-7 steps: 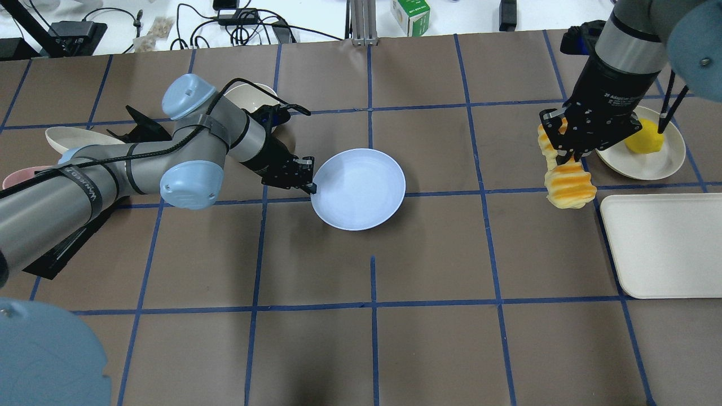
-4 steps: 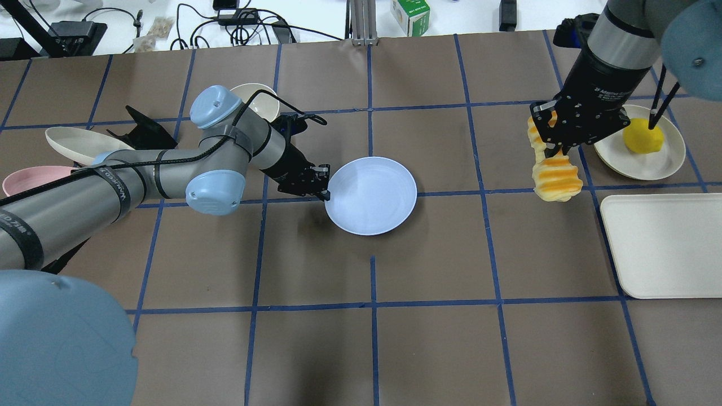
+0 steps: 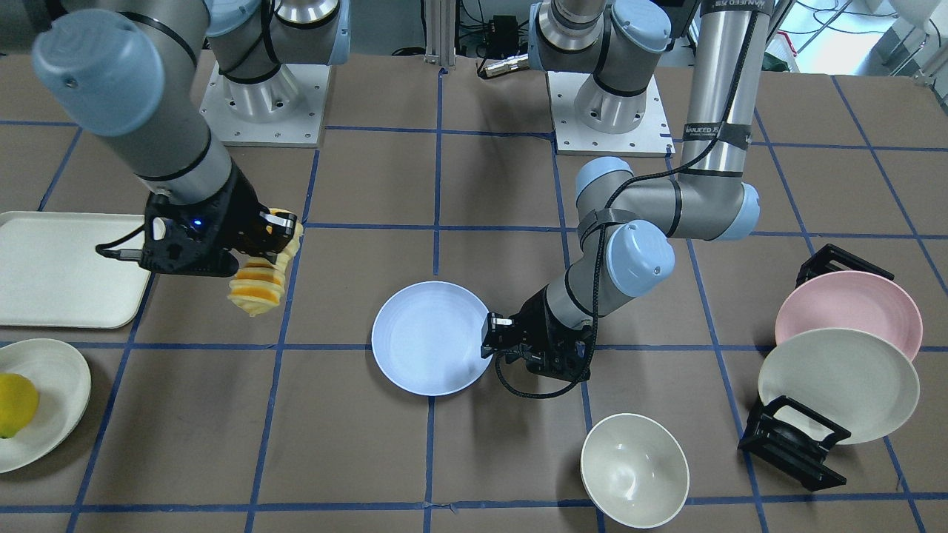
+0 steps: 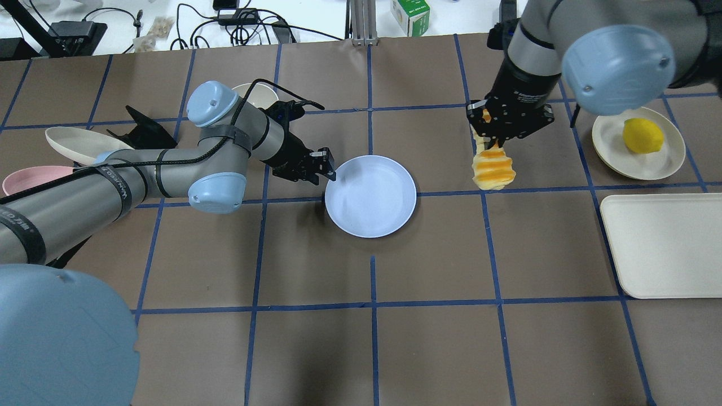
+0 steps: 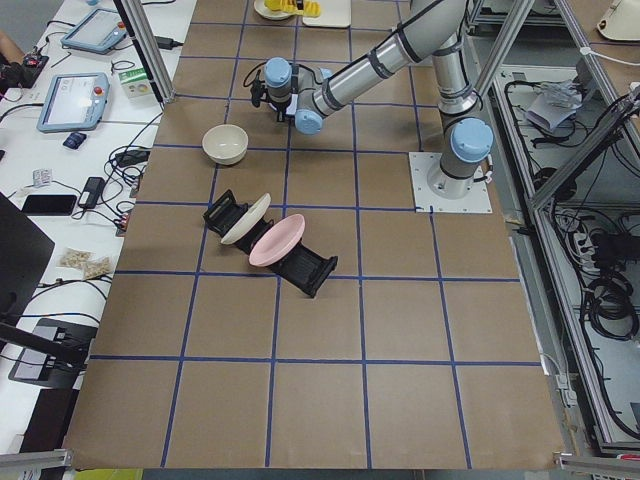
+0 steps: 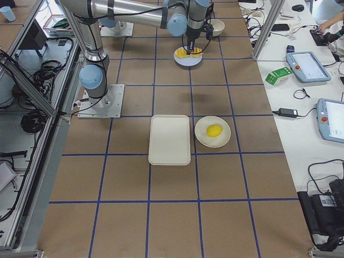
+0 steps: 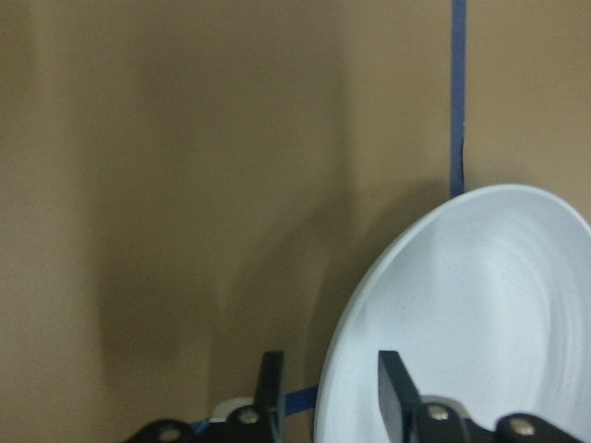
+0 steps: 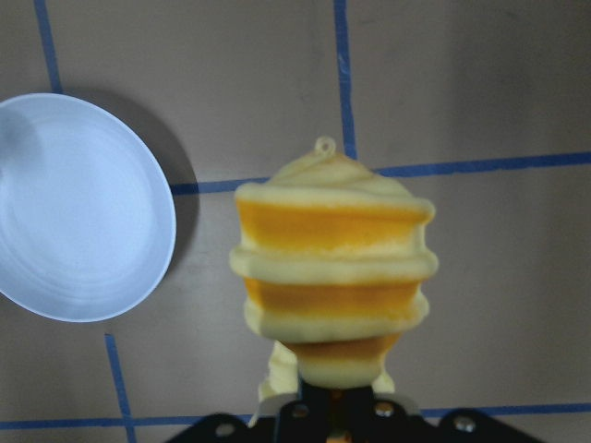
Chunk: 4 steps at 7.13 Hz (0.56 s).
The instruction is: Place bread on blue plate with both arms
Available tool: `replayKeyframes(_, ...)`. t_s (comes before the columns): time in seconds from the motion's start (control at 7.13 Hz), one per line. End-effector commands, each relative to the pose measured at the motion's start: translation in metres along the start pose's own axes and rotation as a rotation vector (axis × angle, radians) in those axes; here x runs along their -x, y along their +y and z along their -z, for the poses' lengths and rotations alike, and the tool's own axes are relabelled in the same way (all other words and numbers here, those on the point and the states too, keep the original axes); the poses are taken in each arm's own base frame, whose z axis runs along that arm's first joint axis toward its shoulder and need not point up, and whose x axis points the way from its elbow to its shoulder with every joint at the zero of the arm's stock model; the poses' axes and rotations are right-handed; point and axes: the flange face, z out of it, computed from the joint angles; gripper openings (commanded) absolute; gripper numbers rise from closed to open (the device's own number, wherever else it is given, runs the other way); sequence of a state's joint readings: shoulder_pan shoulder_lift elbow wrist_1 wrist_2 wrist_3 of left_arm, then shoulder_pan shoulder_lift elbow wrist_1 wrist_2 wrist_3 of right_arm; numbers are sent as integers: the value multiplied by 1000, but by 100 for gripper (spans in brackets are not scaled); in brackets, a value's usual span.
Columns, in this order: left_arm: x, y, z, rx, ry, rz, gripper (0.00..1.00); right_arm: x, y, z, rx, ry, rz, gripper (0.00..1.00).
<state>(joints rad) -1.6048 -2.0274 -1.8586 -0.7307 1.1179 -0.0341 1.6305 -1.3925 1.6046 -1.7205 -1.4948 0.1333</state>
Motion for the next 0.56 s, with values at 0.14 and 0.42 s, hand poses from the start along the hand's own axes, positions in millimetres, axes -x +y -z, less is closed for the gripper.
replayKeyframes(0.14,11,-26,104,-24,-48,95,88,86,-25,-61,-14,3,-45,0)
replayKeyframes(0.42,-22,-22,182,58,-181,115,88,140,-17,-102,-11,6,-83,0)
